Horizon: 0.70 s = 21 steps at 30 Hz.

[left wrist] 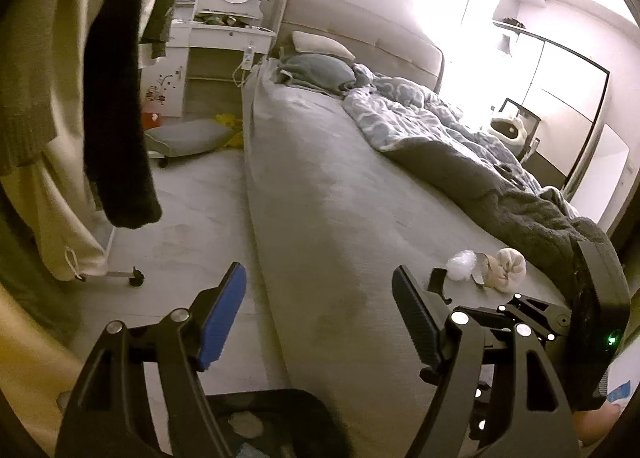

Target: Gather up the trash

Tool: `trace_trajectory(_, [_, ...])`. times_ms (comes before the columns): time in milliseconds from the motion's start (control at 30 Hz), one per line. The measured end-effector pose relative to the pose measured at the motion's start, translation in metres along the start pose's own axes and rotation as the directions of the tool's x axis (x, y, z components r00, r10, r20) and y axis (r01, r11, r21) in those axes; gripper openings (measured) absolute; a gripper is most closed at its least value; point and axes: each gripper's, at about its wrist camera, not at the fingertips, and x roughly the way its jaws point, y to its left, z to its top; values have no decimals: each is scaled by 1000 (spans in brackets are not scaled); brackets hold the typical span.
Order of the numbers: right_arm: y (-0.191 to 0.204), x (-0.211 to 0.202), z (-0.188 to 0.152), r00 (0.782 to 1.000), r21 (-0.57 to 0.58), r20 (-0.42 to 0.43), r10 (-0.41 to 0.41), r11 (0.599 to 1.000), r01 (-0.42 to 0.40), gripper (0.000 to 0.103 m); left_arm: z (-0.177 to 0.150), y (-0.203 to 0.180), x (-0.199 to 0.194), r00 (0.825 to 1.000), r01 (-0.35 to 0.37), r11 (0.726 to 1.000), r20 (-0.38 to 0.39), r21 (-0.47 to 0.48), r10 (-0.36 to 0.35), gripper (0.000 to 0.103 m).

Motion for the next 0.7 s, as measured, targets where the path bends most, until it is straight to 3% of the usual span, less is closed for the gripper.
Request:
trace_trajectory(67, [-4,2,-5,1000,4,-15,-8,1000,8,71,-1,-6,3,1000,8,1000,-6,5,-8,77])
trace_trajectory(333, [-20,22,-19,996,25,-80,-49,998,51,54,-4,-20,13,999,30,999,-30,11,-30,79])
trace_trajectory(700, [-47,24,-31,995,134,-95,15,991,-3,26,-6,-39,21,998,55,998,-41,10,-54,80])
